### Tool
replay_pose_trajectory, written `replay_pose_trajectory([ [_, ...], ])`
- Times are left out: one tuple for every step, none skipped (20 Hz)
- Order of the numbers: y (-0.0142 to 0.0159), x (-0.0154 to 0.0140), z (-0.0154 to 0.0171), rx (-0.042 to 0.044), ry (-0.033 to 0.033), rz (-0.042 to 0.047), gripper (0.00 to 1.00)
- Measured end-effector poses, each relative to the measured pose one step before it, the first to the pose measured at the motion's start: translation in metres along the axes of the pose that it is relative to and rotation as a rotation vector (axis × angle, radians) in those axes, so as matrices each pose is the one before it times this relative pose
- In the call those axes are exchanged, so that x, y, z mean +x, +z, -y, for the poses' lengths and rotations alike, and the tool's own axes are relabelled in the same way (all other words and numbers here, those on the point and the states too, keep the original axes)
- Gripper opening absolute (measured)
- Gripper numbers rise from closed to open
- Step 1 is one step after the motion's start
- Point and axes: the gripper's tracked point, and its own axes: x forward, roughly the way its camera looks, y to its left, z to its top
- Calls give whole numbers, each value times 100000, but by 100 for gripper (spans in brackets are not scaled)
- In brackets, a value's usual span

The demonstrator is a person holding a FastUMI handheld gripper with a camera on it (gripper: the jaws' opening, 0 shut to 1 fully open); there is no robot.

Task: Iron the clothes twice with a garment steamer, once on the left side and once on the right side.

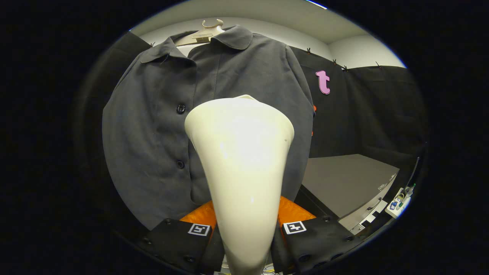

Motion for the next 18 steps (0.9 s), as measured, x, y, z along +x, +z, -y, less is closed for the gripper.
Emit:
replay_pose_trajectory([
  [-391,-175,-52,-104,67,-577,55],
  [-398,-108,-17,-158,-34,-639,55],
  [-495,-148,17,-163,-21,-790,56],
  [-437,-86,-63,-58,50,-768,55],
  [-427,-152,35,48,-24,-712,56],
  [-496,-120,46,38,-43,-732,56],
  [-463,-160,100,103,-265,-632,55],
  [-434,1,148,109,-353,-657,55],
  [-499,-135,43,192,-352,-759,55],
  [-501,-35,103,363,-185,-805,55],
  [-499,-199,109,352,-69,-708,56],
  [-501,-56,65,157,-178,-798,56],
  [-435,-10,40,70,-137,-833,55],
  [-491,-43,123,63,-139,-800,56],
  [-433,-89,79,144,-227,-828,56],
  [-478,-15,84,139,-148,-772,56],
  [-630,-66,94,28,-139,-831,56],
  [-596,-25,69,-134,-19,-911,56],
])
